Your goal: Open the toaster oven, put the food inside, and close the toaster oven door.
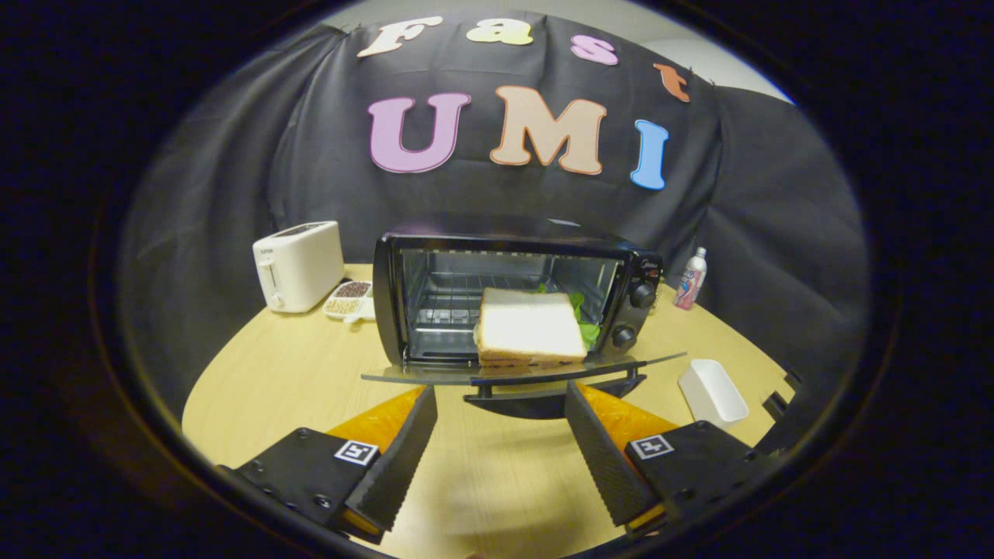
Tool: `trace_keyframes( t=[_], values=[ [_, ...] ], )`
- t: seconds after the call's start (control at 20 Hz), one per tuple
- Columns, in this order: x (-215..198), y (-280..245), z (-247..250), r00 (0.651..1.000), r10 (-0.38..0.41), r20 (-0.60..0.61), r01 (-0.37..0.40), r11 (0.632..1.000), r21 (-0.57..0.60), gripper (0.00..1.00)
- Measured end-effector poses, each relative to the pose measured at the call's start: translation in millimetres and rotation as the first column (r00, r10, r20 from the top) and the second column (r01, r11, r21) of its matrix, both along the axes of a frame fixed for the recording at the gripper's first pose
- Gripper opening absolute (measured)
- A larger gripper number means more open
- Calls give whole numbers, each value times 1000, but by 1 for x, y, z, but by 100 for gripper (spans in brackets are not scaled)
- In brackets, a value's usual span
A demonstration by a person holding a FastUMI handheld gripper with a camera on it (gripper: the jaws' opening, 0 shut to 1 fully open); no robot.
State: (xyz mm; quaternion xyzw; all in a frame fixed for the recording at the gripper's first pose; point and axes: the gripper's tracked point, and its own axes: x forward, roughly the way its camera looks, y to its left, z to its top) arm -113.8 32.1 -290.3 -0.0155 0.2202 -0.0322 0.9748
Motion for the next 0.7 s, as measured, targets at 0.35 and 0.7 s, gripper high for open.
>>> trace_keyframes(
  t=[0.35,0.7],
  values=[
    [43,11,41,986,52,159,-62,996,60,100],
    [81,17,59,965,86,250,-108,992,73,100]
  ],
)
